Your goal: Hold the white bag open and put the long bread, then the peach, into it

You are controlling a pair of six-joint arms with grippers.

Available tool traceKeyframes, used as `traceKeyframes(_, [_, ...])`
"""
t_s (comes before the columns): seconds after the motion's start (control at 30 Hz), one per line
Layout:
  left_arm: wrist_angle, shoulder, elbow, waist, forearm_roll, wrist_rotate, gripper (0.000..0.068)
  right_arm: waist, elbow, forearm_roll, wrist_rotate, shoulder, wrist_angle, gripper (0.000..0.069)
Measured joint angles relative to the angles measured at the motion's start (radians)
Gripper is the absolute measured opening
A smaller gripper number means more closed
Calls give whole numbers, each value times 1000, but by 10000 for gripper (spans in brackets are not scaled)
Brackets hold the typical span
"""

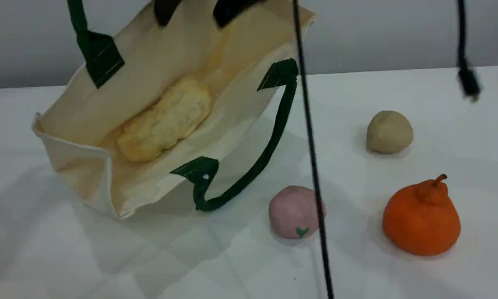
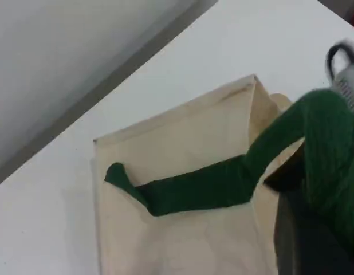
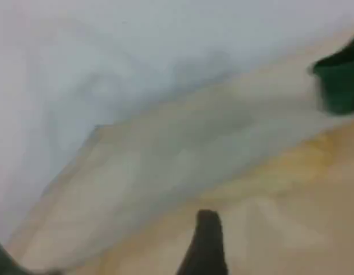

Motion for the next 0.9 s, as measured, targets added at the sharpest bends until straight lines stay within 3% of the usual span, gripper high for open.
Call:
traceKeyframes(0.17, [0, 0, 0, 0, 1, -1, 82, -16, -66, -184, 68, -41, 184, 579])
traceKeyframes(0.4, [0, 0, 0, 0, 3, 7, 82, -16, -69, -339, 71, -64, 406, 574])
traceKeyframes(0.73, [0, 0, 0, 0, 7, 27, 82, -14, -61, -269, 71, -102, 413, 522])
traceKeyframes(0.9, [0, 0, 0, 0, 10, 27, 82, -14, 39, -268, 68, -176, 414, 517])
